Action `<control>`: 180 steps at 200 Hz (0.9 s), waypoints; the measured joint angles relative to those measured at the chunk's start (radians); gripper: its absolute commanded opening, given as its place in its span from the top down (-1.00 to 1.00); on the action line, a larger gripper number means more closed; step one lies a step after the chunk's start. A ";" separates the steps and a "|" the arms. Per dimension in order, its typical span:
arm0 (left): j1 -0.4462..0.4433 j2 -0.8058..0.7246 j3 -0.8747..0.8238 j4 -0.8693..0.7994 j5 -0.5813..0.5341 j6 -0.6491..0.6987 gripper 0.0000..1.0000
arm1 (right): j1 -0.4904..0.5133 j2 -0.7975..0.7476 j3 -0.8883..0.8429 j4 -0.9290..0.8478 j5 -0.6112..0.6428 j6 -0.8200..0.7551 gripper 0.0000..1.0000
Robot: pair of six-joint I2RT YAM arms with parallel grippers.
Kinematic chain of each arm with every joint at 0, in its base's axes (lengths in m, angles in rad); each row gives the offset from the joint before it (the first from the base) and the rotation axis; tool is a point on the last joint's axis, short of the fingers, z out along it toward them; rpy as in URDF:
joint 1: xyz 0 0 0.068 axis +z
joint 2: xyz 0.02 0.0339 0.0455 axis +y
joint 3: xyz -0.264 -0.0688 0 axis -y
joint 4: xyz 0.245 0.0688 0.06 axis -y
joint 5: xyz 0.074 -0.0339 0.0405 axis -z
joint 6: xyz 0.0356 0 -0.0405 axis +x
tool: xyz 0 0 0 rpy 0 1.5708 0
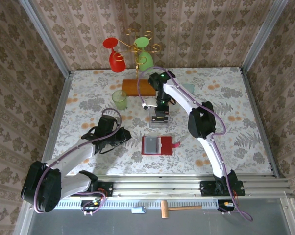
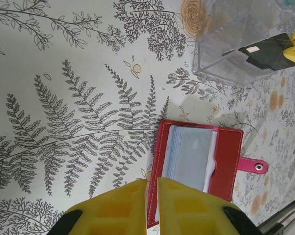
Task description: Take the credit cards out of the card holder
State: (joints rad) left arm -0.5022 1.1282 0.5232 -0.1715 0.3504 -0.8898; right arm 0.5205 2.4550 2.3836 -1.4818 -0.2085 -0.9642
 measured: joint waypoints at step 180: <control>0.000 0.010 0.000 -0.001 0.000 0.000 0.72 | -0.013 0.047 0.056 -0.018 -0.020 0.043 0.81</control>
State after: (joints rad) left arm -0.5022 1.1378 0.5228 -0.1722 0.3508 -0.8898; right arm 0.5079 2.5023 2.4397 -1.4998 -0.2287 -0.9215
